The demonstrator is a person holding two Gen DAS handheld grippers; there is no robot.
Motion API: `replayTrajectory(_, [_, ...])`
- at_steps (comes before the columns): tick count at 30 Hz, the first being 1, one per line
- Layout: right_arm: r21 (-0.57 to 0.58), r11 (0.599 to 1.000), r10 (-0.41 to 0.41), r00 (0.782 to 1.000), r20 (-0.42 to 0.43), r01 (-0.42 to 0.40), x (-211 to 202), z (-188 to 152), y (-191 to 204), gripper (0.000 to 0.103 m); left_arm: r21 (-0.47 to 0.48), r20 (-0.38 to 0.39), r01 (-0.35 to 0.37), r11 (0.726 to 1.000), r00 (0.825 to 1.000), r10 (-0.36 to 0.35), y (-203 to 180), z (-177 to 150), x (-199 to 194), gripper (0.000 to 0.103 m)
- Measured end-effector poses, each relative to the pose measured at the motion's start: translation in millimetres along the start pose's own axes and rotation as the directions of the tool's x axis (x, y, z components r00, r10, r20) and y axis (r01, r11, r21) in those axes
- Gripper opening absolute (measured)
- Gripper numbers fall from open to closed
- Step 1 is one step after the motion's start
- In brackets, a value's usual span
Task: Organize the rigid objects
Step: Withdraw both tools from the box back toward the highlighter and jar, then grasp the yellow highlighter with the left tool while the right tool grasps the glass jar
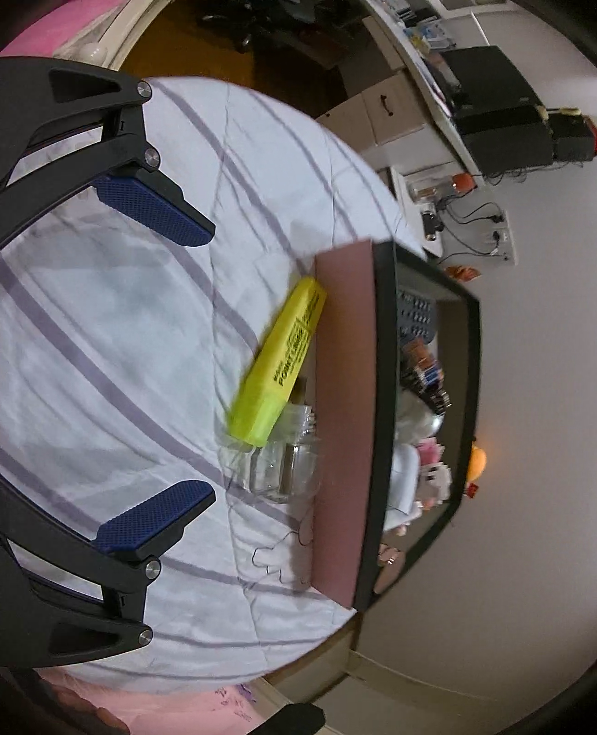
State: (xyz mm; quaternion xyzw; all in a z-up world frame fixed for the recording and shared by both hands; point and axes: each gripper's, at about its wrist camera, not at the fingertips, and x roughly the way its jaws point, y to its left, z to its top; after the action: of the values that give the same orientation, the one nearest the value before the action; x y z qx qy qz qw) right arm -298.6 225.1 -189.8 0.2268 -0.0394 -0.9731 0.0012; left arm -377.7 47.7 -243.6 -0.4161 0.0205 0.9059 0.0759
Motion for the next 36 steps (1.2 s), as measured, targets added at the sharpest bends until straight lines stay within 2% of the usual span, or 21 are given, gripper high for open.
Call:
replayTrajectory(3, [0.002,1.0,0.001,1.0,-0.018,-0.001,10,-2,-7,0.103,-0.006,-0.032,-0.038,0.999,0.999,0.037,-3,4,12,0.103])
replayTrajectory(11, [0.021,0.999,0.044,0.997,-0.063,-0.043,30,-5,-15,0.103,-0.064,-0.107,-0.081,0.995,0.992,0.074,8,20,34,0.103])
replayTrajectory(15, [0.019,0.998,0.054,0.996,-0.077,-0.053,33,-5,-13,0.103,-0.086,-0.107,-0.124,0.989,0.988,0.114,25,17,29,0.103])
replayTrajectory(20, [0.013,0.998,0.066,0.994,-0.091,-0.065,34,-5,-7,0.103,-0.128,-0.119,-0.213,0.969,0.973,0.198,56,8,15,0.103])
replayTrajectory(23, [0.006,0.997,0.077,0.991,-0.106,-0.077,38,-5,0,0.103,-0.149,-0.123,-0.177,0.973,0.979,0.16,62,11,16,0.103])
replayTrajectory(27, [-0.021,0.996,0.087,0.985,-0.146,-0.092,45,-6,12,0.103,-0.126,-0.129,-0.161,0.979,0.981,0.144,56,22,28,0.103])
replayTrajectory(32, [-0.036,0.995,0.081,0.981,-0.175,-0.088,48,-7,18,0.103,-0.141,-0.138,-0.143,0.98,0.983,0.123,60,39,42,0.103])
replayTrajectory(36, [-0.037,0.996,0.068,0.979,-0.193,-0.076,51,-8,19,0.103,-0.143,-0.127,-0.129,0.981,0.986,0.111,61,42,42,0.091])
